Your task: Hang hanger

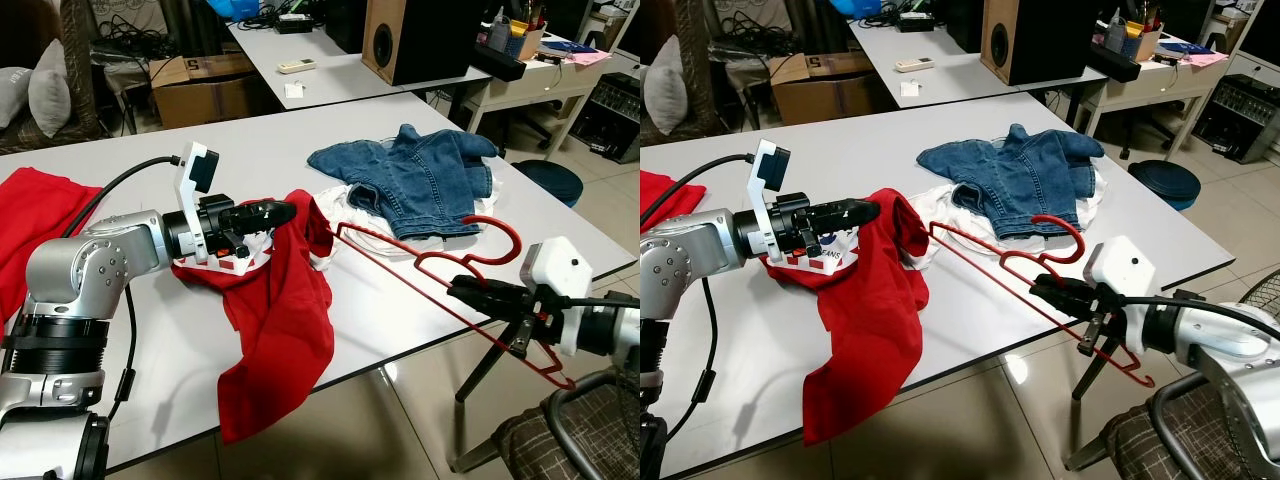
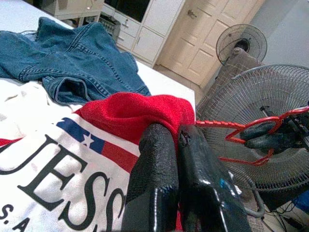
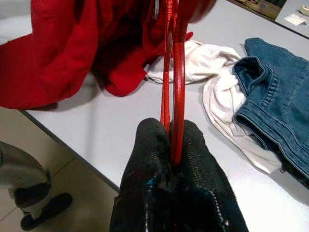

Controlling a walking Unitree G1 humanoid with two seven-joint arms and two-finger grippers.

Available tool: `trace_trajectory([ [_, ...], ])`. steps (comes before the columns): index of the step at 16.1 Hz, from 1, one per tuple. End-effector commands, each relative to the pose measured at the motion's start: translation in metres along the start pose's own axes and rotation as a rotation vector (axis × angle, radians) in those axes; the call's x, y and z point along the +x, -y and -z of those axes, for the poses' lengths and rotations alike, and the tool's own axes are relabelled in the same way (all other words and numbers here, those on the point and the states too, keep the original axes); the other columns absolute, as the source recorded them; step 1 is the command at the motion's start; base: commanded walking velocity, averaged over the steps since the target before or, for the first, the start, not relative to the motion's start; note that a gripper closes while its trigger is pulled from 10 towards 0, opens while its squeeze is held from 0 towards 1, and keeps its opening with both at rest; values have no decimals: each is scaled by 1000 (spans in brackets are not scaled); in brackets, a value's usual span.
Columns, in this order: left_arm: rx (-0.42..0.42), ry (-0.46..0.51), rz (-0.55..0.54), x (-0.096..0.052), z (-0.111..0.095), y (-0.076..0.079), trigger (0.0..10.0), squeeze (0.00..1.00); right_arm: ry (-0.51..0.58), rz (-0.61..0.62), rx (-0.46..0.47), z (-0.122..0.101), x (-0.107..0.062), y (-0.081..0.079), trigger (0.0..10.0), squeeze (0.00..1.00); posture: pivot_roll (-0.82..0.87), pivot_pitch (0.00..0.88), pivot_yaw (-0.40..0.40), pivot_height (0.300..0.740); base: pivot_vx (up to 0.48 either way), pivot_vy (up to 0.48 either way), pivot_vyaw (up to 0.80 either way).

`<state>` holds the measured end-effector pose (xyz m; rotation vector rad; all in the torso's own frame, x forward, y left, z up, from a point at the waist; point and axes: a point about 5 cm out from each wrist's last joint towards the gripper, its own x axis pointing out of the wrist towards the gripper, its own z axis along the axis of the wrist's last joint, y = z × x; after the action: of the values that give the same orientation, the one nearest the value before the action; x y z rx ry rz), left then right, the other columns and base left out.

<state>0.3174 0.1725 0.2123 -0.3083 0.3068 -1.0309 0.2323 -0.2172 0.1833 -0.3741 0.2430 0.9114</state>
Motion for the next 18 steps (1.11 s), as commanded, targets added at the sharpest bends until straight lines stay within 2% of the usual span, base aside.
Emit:
trace_trajectory([
  [1, 28, 14, 21, 3, -9, 5, 0, 0, -4, 8, -6, -2, 2, 2, 10000, 0, -7, 0, -7, 740, 0, 0, 0],
  [8, 40, 18, 65, 8, -10, 14, 0, 0, -9, -7, 5, 2, 12, -2, 10000, 0, -7, 0, -8, 740, 0, 0, 0],
  [14, 61, -10, 99, 3, -9, 28, 0, 0, -51, 48, 44, 9, 23, 1, 10000, 0, 0, 0, -17, 740, 0, 0, 0],
  [18, 60, -30, 147, 8, -2, 40, 0, 0, -26, 32, 75, 6, 36, -2, 10000, 0, 1, 0, -24, 740, 0, 0, 0],
])
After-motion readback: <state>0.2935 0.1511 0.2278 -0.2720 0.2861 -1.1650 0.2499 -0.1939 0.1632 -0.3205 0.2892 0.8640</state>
